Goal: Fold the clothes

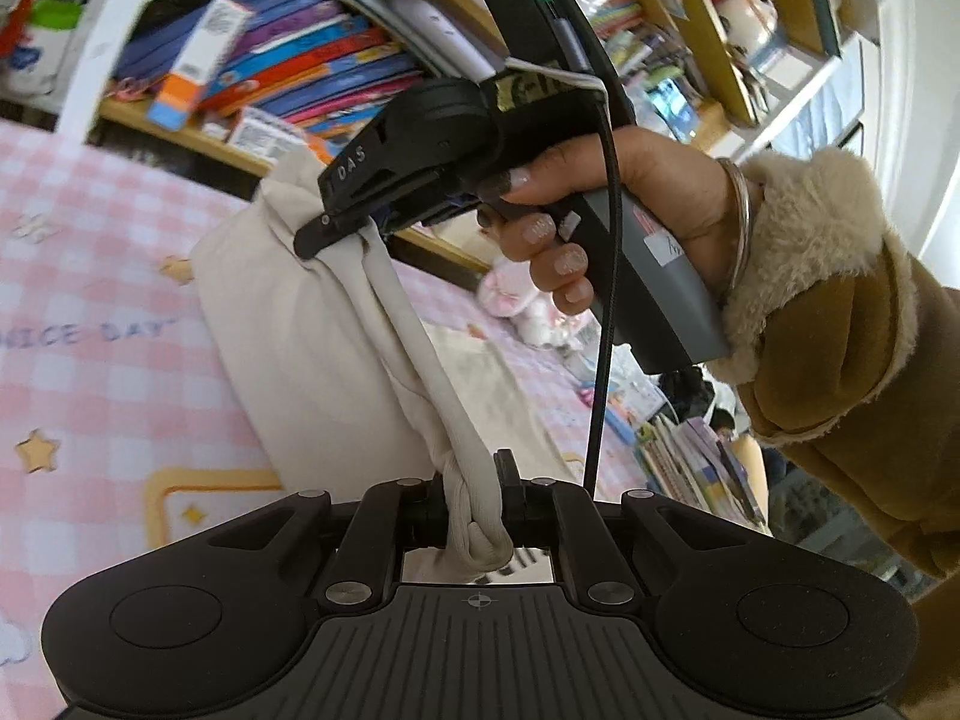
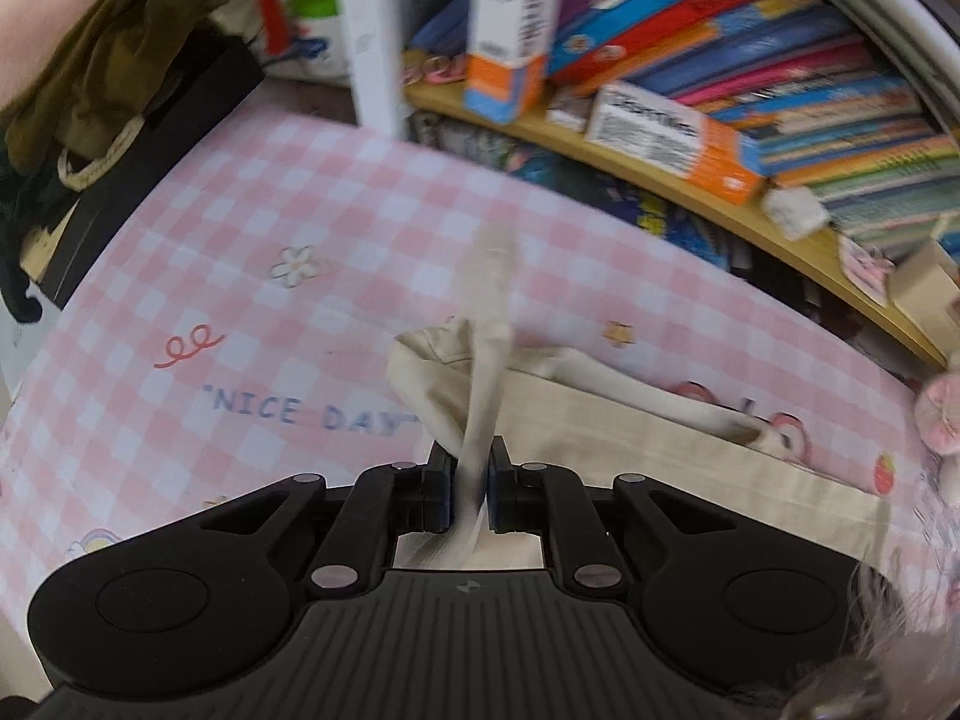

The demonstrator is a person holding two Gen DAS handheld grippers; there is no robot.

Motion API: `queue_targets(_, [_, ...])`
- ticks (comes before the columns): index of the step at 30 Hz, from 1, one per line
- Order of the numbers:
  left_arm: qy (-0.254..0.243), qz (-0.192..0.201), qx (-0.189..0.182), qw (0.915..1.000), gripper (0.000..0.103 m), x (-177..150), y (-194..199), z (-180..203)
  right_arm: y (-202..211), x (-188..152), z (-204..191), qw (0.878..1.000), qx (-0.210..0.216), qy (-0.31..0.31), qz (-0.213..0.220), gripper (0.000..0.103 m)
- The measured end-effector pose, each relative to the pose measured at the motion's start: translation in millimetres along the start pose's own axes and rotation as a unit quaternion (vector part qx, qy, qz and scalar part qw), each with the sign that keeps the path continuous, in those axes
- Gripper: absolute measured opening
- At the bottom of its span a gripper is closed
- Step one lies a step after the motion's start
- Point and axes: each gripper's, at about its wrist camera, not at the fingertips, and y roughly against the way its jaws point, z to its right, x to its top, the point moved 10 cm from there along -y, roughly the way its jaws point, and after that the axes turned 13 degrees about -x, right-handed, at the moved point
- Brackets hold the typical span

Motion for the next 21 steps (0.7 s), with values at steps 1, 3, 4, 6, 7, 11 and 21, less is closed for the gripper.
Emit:
queue_targets(1, [-0.004,-0.002,0.000,1.0000,0.010,0,-7,5,2,-2,10,1.000,0.002,-0.005,0.003,0.010])
queue_targets(3, [-0.013,-0.006,-0.001,0.9999,0.010,2,-20,15,7,-6,29,1.000,0.006,-0.014,0.010,0.009])
queue_targets(4, [-0.017,-0.008,-0.001,0.9998,0.010,4,-27,20,9,-8,39,1.000,0.009,-0.017,0.014,0.009])
queue_targets(6, [-0.023,-0.012,0.001,0.9997,0.010,5,-41,31,13,-14,60,0.999,0.015,-0.022,0.024,0.009])
queue_targets(7, [-0.025,-0.014,0.003,0.9996,0.010,6,-49,36,15,-17,70,0.999,0.018,-0.024,0.030,0.009])
queue_targets(11, [-0.024,-0.019,0.018,0.9994,0.010,7,-85,57,18,-28,113,0.998,0.032,-0.029,0.048,0.009])
queue_targets(21, [-0.008,-0.046,0.073,0.9962,0.010,3,-161,84,-7,-72,214,0.994,0.074,-0.054,0.064,0.009])
